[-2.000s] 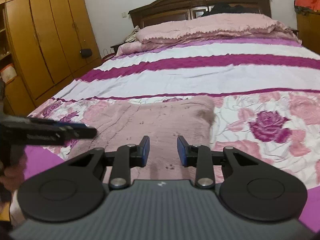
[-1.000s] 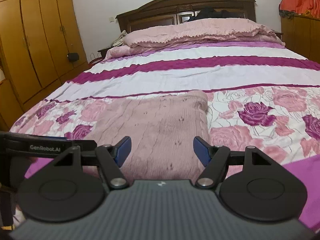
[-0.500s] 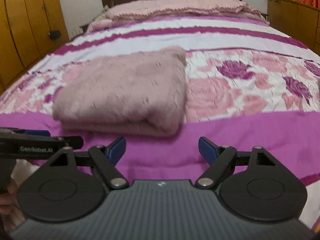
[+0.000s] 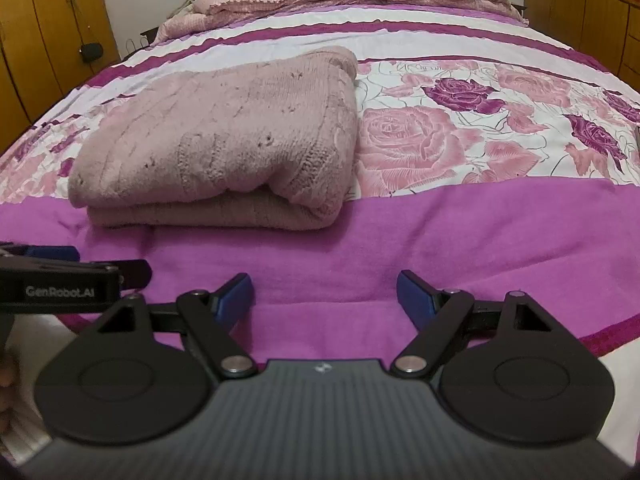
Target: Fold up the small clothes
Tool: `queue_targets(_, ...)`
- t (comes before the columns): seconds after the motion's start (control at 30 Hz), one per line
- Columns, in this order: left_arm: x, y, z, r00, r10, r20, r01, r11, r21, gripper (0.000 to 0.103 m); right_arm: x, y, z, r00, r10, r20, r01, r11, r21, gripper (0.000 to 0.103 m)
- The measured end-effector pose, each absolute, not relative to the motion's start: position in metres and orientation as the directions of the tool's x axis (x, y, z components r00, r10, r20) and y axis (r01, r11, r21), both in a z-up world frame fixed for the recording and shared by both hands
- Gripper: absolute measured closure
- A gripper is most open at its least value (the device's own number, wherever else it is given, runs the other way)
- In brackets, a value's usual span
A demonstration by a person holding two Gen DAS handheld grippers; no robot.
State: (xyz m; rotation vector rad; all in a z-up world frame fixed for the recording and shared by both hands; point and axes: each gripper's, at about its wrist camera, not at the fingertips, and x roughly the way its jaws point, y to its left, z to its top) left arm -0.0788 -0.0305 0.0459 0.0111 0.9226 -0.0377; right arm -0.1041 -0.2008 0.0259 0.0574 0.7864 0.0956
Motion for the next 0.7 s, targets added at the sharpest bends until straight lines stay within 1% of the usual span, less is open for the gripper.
queue_targets(0.7, -0.0803, -0.0305, 0.043, 0.612, -0.031, -0.79, 0.044, 0.999, -0.005, 0.009, -0.1045, -0.1998, 0.0241, 0.703, 0.102, -0.704, -0.066, 0.995, 0.078, 0.021)
